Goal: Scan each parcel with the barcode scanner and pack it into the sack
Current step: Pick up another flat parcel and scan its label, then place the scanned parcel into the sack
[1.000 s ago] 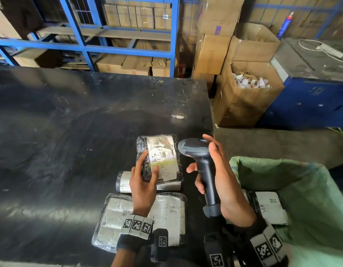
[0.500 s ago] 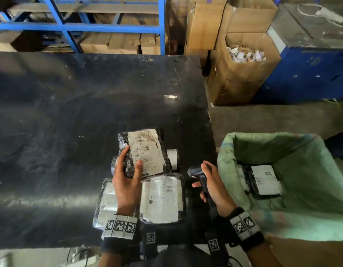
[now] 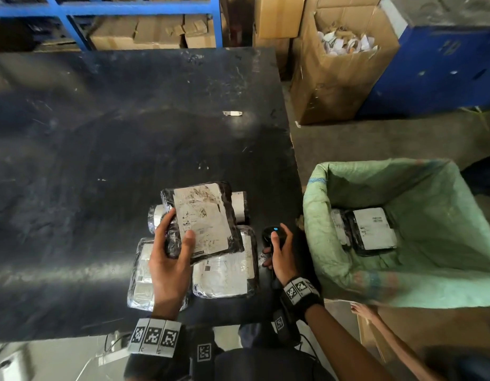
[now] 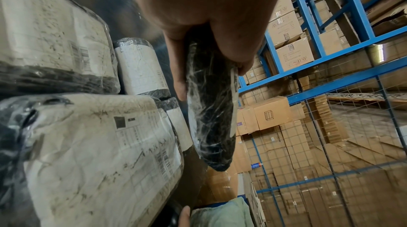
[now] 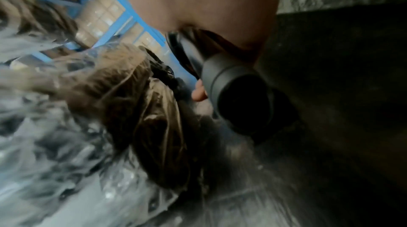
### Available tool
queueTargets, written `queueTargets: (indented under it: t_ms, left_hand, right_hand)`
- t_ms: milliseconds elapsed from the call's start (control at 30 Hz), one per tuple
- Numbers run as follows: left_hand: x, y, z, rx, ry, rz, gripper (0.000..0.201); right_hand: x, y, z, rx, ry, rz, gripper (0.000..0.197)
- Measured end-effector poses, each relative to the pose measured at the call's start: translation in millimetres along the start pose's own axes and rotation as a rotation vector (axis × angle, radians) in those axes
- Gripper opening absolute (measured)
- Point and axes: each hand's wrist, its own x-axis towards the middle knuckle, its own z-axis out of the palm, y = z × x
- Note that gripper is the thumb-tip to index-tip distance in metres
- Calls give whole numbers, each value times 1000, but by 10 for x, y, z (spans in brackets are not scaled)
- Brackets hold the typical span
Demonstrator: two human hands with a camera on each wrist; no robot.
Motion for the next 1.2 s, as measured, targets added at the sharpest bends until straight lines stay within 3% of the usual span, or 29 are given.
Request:
queueTargets:
  t_ms: [133,200,300,400,500,867,1033,1200]
  left_hand:
    - [0,29,21,-39,-30,-57,57]
    - [14,39,65,-77,-34,-82,58]
    - [34,60,159,-145,-64,-105,57]
    - [60,129,294,-129,-110,-67,56]
    - [81,198,448,-134,-165,-30,58]
    - [59,460,1027,-224,-362,-63,56]
    - [30,491,1479,9,-569,1,48]
    - [-16,325,2082,328,-632,60,56]
  right_hand:
    - [-57,-158,-169,-359,75,-51,67]
    - [-162,-323,-271,-429,102,-149,68]
    - [-397,-685,-364,-249,-53,-333,57]
    - [-576,-1013,-343,-138,-281,-383,56]
    - [-653,-1150,-277,-60,-352,-447,59]
    - [-778,-1301,-769,29,-77,-511,56]
    - [-731,-1336,-1498,-12,-12,-489,54]
    - [-550,-1307,-2506,-156,-33,-357,51]
